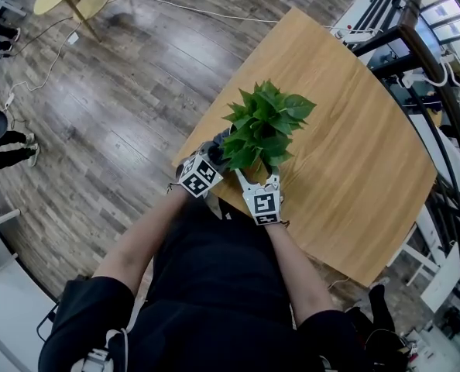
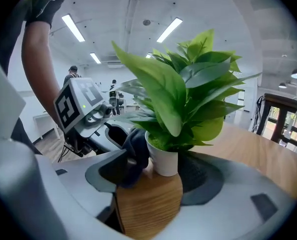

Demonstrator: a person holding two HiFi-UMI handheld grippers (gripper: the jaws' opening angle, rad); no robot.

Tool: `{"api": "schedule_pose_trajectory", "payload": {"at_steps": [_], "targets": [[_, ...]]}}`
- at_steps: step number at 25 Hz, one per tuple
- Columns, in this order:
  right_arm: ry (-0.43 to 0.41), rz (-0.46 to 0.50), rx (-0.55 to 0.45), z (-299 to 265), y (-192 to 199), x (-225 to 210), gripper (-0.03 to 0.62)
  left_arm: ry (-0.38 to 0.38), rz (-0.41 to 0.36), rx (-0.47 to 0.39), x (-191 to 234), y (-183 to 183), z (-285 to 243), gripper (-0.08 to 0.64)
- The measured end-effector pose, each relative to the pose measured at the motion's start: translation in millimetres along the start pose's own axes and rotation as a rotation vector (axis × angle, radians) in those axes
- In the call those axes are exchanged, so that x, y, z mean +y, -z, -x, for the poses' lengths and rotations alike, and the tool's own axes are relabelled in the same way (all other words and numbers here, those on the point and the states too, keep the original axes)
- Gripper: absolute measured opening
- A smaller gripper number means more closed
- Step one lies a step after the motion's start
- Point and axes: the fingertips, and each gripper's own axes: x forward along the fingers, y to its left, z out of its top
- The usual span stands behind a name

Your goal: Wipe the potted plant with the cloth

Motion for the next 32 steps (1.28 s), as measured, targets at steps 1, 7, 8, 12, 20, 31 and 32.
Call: {"api": "schedule_pose_trajectory", "payload": {"at_steps": [1, 7, 8, 12, 20, 31, 32], "targets": [[0.009, -0.01, 0.0, 1.0, 0.7, -0.4, 0.298, -0.009, -0.002, 0.0, 2.5, 0.1, 1.3, 0.163], [0.065, -0.007, 0.029, -2.5, 8.8, -30.9, 0.299, -0.091, 0.023, 0.001, 27.5, 2.1, 7.1, 0.163], [0.059, 0.005, 0.029, -5.7, 7.4, -37.2, 0.299, -0.1, 0.023, 0.0, 31.9, 0.7, 7.7, 0.163], [-0.016, 0.092, -0.003, -15.1, -5.1, -41.1, 0.299, -0.105, 0.021, -0.002, 38.7, -7.0, 4.7, 0.163], [0.033, 0.081, 0.006, -19.5, -8.6, -37.3, 0.298, -0.075, -0.024, 0.02, 22.3, -5.8, -0.4, 0.163], [0.124, -0.012, 0.023, -18.3, -7.4, -33.2, 0.298, -0.036, -0.027, -0.031, -4.6, -1.1, 6.6, 0.163], [0.125, -0.018, 0.024, -16.2, -5.6, -30.6, 0.298, -0.033, -0.023, -0.04, -5.8, 1.0, 9.5, 0.163]]}}
